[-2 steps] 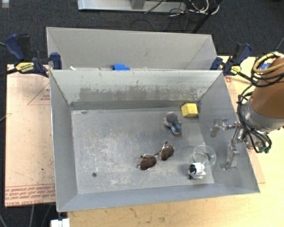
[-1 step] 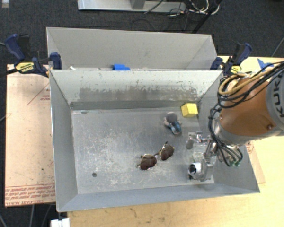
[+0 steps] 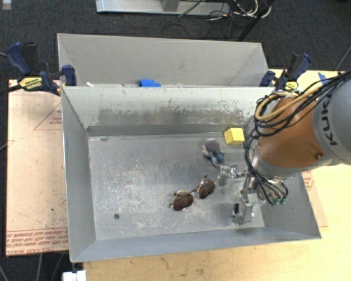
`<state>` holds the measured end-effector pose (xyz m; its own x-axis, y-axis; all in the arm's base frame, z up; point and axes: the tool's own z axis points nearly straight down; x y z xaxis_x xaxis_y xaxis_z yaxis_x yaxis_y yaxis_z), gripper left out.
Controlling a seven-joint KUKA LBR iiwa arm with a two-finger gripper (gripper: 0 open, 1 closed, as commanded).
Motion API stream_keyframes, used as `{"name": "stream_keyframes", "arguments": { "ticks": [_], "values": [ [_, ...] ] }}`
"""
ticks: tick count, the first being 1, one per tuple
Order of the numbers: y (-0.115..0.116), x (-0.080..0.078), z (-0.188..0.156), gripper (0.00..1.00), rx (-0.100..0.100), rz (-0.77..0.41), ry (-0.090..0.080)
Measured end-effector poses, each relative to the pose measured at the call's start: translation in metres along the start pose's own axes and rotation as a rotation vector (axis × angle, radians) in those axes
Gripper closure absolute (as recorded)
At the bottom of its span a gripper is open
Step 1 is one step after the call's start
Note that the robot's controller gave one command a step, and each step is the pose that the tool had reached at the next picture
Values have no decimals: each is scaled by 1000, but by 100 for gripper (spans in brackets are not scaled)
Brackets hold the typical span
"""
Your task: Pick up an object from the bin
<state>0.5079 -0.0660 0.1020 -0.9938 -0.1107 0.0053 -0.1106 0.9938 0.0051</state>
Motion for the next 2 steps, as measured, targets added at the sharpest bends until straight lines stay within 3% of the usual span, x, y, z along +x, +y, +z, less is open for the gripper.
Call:
{"name": "stream_keyframes", "arguments": {
  "ticks": [1,2],
  "values": [
    [16,-23,13,0,7,-132,-10],
    [60,-30,19,0,5,-203,-6]
  ]
}}
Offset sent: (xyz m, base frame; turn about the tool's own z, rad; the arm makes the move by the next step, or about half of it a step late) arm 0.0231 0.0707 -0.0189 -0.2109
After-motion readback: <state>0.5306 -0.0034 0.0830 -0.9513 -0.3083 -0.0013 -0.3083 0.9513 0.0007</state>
